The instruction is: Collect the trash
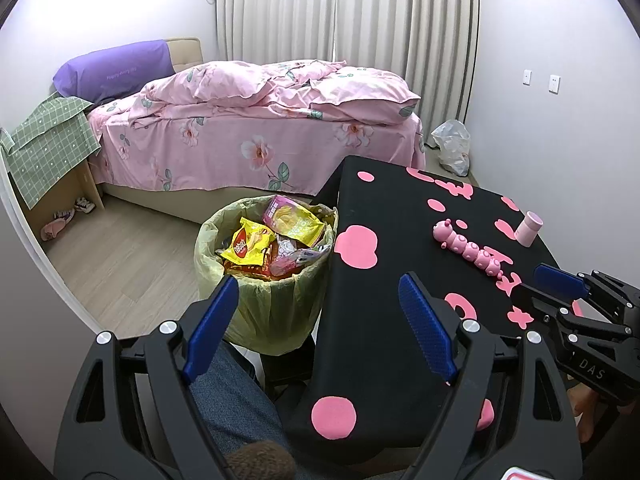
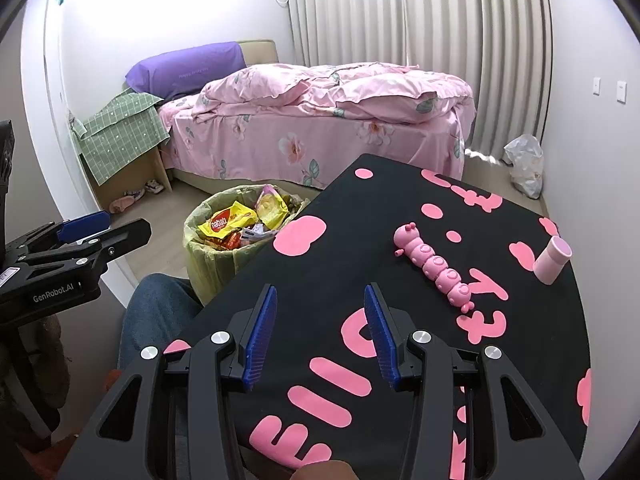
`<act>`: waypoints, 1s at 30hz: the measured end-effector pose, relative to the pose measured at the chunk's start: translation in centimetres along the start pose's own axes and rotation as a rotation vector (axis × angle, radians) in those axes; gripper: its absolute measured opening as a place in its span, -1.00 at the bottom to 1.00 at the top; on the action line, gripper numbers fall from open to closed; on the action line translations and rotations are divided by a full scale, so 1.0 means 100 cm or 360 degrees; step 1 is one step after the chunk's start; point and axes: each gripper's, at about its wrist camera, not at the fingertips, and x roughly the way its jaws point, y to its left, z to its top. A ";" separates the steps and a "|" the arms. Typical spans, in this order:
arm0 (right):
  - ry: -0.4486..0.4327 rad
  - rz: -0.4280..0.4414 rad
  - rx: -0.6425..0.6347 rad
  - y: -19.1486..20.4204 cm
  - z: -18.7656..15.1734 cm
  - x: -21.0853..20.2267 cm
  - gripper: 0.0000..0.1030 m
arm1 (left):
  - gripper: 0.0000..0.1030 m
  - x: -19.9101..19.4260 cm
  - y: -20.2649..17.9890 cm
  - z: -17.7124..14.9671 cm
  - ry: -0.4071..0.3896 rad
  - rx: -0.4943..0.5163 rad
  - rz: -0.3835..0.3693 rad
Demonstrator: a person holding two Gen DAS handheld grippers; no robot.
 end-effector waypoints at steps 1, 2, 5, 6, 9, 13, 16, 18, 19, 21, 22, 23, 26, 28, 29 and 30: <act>0.0002 -0.0003 -0.0001 0.000 0.000 0.000 -0.17 | 0.52 0.000 0.000 0.000 0.0001 0.0001 0.0000; 0.0003 -0.0003 0.0002 0.000 0.000 0.000 -0.17 | 0.52 0.000 0.000 0.000 0.0002 0.0000 0.0000; 0.0001 0.0000 0.0012 -0.001 0.000 0.000 -0.17 | 0.52 0.000 0.000 0.000 0.0003 0.0007 -0.0005; 0.0001 0.0002 0.0016 -0.001 -0.001 0.000 -0.17 | 0.52 0.001 0.000 0.000 0.0003 0.0010 -0.0006; 0.0004 -0.0001 0.0015 -0.002 0.000 0.001 -0.17 | 0.52 0.000 0.000 0.000 0.0000 0.0019 -0.0006; 0.0000 -0.0010 0.0028 -0.003 0.000 0.000 -0.17 | 0.52 0.000 0.001 0.000 0.0000 0.0023 -0.0011; -0.0012 -0.0013 0.0034 -0.004 0.001 -0.002 -0.17 | 0.52 0.000 0.001 0.000 0.0002 0.0026 -0.0013; -0.0015 -0.0014 0.0038 -0.004 0.001 -0.003 -0.17 | 0.52 0.000 0.001 0.000 0.0001 0.0027 -0.0014; -0.0015 -0.0014 0.0042 -0.006 0.002 -0.003 -0.17 | 0.52 0.000 0.001 0.000 0.0001 0.0027 -0.0013; -0.0014 -0.0016 0.0047 -0.006 0.002 -0.003 -0.17 | 0.52 0.000 0.001 0.000 0.0002 0.0027 -0.0014; -0.0014 -0.0016 0.0048 -0.007 0.002 -0.003 -0.17 | 0.52 0.000 0.000 0.000 0.0003 0.0028 -0.0015; -0.0014 -0.0016 0.0047 -0.007 0.002 -0.003 -0.17 | 0.52 0.000 0.000 0.000 0.0002 0.0026 -0.0013; -0.0014 -0.0017 0.0045 -0.007 0.002 -0.003 -0.17 | 0.52 0.000 0.000 0.000 0.0000 0.0023 -0.0014; -0.0014 -0.0018 0.0045 -0.007 0.002 -0.003 -0.17 | 0.52 0.000 0.000 0.000 0.0001 0.0025 -0.0016; -0.0014 -0.0019 0.0044 -0.007 0.002 -0.003 -0.17 | 0.52 0.000 0.000 0.000 0.0000 0.0025 -0.0017; -0.0013 -0.0018 0.0045 -0.007 0.002 -0.003 -0.17 | 0.52 0.000 0.000 0.000 0.0000 0.0026 -0.0017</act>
